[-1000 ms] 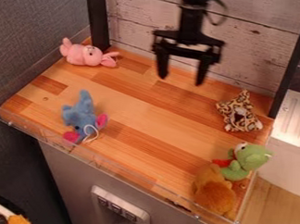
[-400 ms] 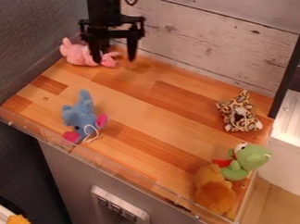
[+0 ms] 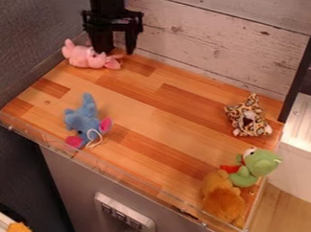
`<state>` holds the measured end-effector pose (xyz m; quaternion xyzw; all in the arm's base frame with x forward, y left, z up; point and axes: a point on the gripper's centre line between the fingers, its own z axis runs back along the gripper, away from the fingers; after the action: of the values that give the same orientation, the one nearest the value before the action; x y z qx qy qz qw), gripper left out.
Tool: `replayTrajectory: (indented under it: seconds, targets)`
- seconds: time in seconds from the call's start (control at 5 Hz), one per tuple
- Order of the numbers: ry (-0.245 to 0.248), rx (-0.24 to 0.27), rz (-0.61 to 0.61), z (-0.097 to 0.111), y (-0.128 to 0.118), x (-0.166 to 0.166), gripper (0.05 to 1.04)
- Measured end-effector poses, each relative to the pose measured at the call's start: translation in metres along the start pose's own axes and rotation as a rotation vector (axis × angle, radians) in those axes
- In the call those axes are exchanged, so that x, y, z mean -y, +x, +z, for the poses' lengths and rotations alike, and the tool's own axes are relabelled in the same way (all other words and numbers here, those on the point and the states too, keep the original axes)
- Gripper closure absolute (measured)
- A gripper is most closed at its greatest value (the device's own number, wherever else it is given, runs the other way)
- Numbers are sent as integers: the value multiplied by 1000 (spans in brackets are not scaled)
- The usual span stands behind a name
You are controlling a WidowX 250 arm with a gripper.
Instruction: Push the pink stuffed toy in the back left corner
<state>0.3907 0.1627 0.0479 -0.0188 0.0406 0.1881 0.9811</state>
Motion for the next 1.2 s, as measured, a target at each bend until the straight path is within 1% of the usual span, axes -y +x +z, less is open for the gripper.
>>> replayTrajectory:
  seconds: [0.2,0.4,0.6,0.8,1.0,1.2]
  targets:
    - [2,4,-132,-1,3,0,87]
    - [2,3,-158,-2,5,0,85]
    - [2,12,-91,-4,5,-2,85]
    - [0,43,40,-10,9,-4,85]
    - [0,51,154,-21,11,-7,85]
    - [5,51,198,-32,12,-8,85]
